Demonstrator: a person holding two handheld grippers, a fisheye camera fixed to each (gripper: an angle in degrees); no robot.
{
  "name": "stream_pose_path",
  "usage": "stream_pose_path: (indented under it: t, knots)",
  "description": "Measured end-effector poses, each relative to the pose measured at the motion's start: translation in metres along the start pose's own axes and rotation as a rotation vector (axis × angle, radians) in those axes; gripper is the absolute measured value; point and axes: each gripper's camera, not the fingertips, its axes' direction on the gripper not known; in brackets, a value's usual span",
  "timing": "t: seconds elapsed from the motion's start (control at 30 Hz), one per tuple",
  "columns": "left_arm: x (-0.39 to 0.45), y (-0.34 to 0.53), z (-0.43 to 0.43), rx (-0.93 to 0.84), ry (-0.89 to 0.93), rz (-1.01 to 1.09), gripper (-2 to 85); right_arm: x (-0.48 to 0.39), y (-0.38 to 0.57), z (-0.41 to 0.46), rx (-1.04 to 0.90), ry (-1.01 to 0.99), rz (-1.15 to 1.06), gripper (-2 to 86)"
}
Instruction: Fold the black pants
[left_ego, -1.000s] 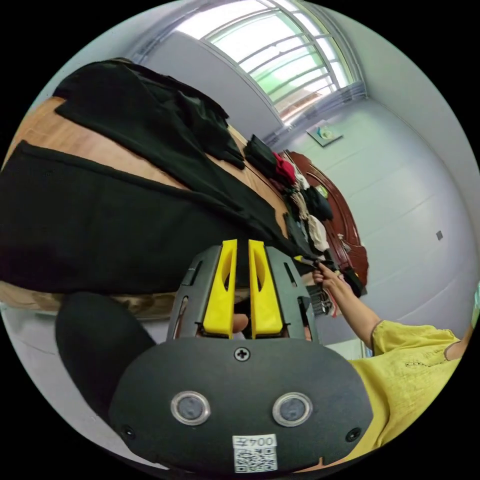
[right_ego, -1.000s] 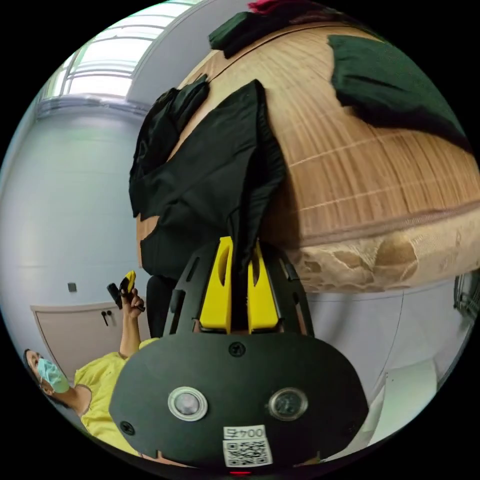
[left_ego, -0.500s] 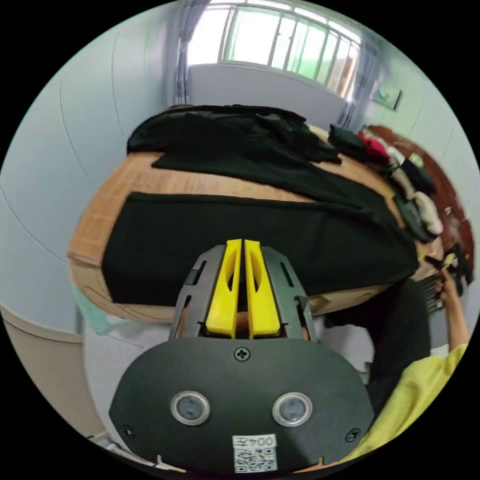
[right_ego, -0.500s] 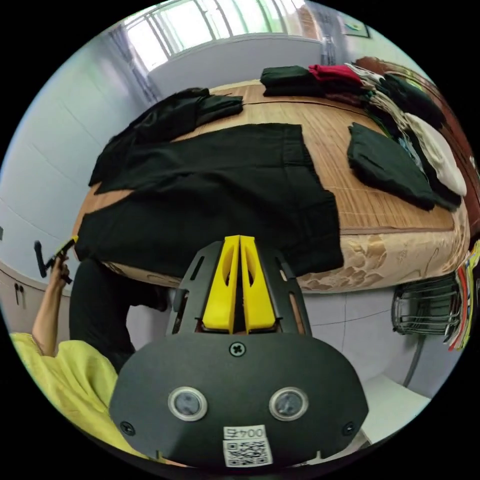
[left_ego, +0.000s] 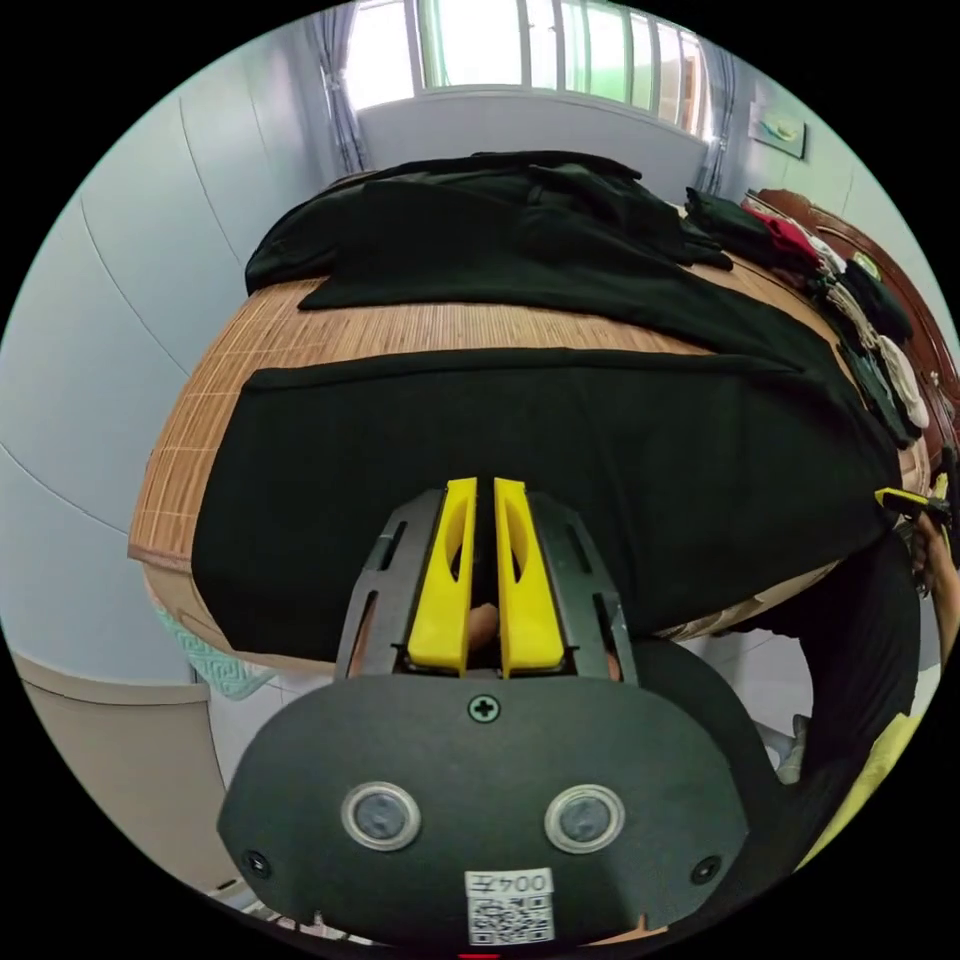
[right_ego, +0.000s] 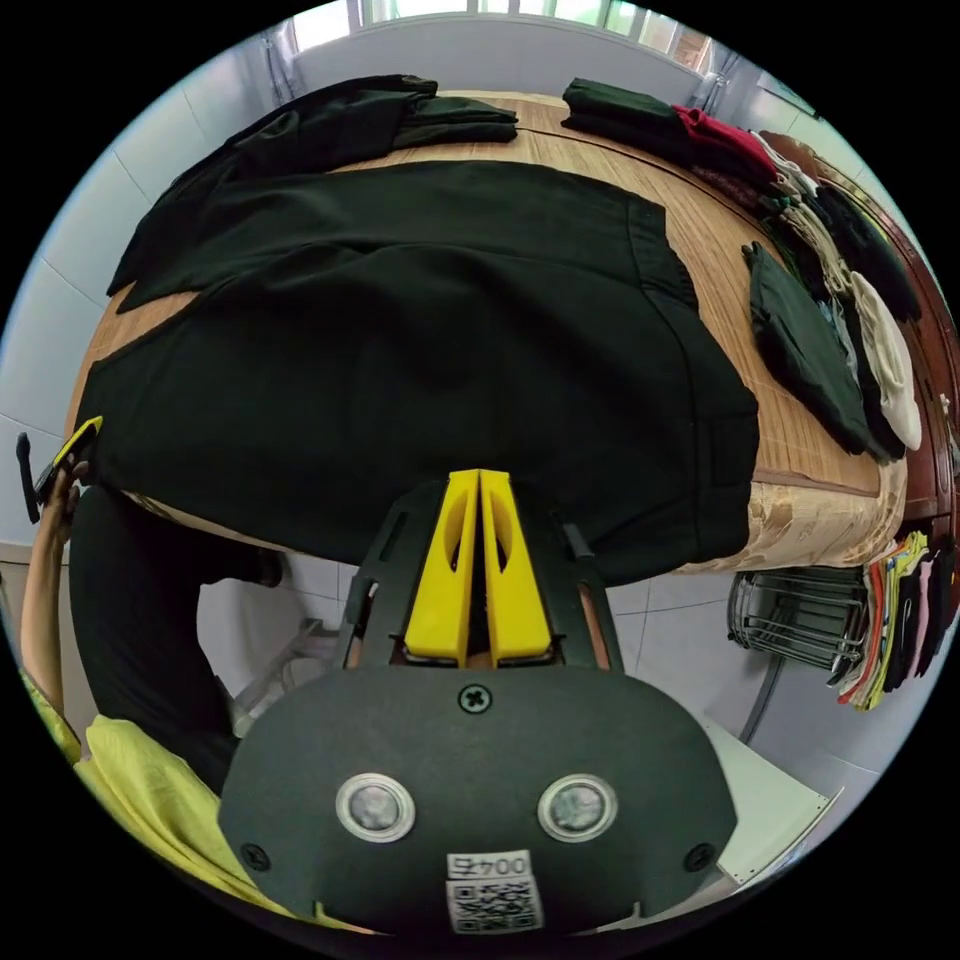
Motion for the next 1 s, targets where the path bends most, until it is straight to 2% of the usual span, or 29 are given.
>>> stream_pose_path:
  t: [0.17,0.4,0.5,0.57,0.67,0.87,0.97,1.0]
  knots:
    - [-0.009,-0.011,-0.002,-0.012,0.061,-0.037,1.2,0.010,-0.001,-0.005,-0.014,-0.081,0.031,-0.6]
    - [-0.027,-0.061,-0.007,-0.098,-0.020,-0.104,0.2,0.011,0.002,-0.017,-0.011,-0.068,0.024,-0.6]
    - [-0.018,-0.070,-0.041,0.005,0.069,-0.113,0.1,0.011,0.003,-0.022,-0.006,-0.049,0.015,-0.6]
    - [0.003,-0.073,-0.054,0.038,0.114,-0.063,0.1,0.013,0.004,-0.024,-0.005,-0.048,0.015,-0.6]
    - [0.057,-0.078,-0.042,-0.022,0.095,0.091,0.1,0.018,0.005,-0.029,-0.003,-0.052,0.017,-0.7]
    - [0.133,-0.089,-0.002,-0.188,-0.129,0.348,0.2,0.035,0.014,-0.042,0.018,-0.111,0.042,-0.5]
    - [0.138,-0.091,0.000,-0.191,-0.162,0.367,0.2,0.053,0.023,-0.062,0.120,-0.184,0.081,0.0]
    - [0.137,-0.093,0.001,-0.194,-0.159,0.368,0.2,0.063,0.028,-0.075,0.210,-0.200,0.105,0.4]
